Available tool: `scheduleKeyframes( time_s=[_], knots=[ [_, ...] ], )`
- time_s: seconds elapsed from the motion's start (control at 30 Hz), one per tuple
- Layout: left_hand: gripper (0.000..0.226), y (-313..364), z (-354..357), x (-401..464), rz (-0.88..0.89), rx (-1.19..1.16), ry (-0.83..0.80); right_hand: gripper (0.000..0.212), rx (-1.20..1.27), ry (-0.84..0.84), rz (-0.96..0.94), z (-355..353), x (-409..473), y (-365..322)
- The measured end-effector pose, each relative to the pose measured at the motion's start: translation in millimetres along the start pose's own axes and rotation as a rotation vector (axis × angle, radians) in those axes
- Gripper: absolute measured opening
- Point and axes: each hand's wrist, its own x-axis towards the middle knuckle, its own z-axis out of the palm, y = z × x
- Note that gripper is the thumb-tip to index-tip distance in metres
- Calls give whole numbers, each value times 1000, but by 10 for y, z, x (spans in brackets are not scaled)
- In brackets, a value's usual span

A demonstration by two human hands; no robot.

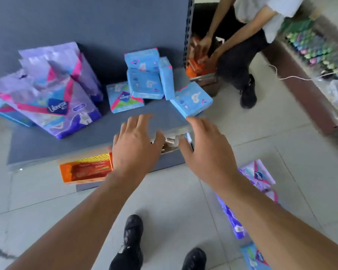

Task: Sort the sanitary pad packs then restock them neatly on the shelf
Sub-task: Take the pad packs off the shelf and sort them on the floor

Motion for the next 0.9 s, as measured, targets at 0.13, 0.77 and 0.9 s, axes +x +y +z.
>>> scheduleKeyframes(
  time_s=[0.13,0.77,0.9],
  knots=[
    [45,-817,-264,150,-113,-29,71,50,76,-59,-56,552,237,-589],
    [73,-3048,-382,886,-463,-511,196,68,471,-353,203,2320,1586,-2257],
    [65,-2987,-406,814,-374,-528,292,47,590,-175,201,2377,1471,-2221]
  ],
)
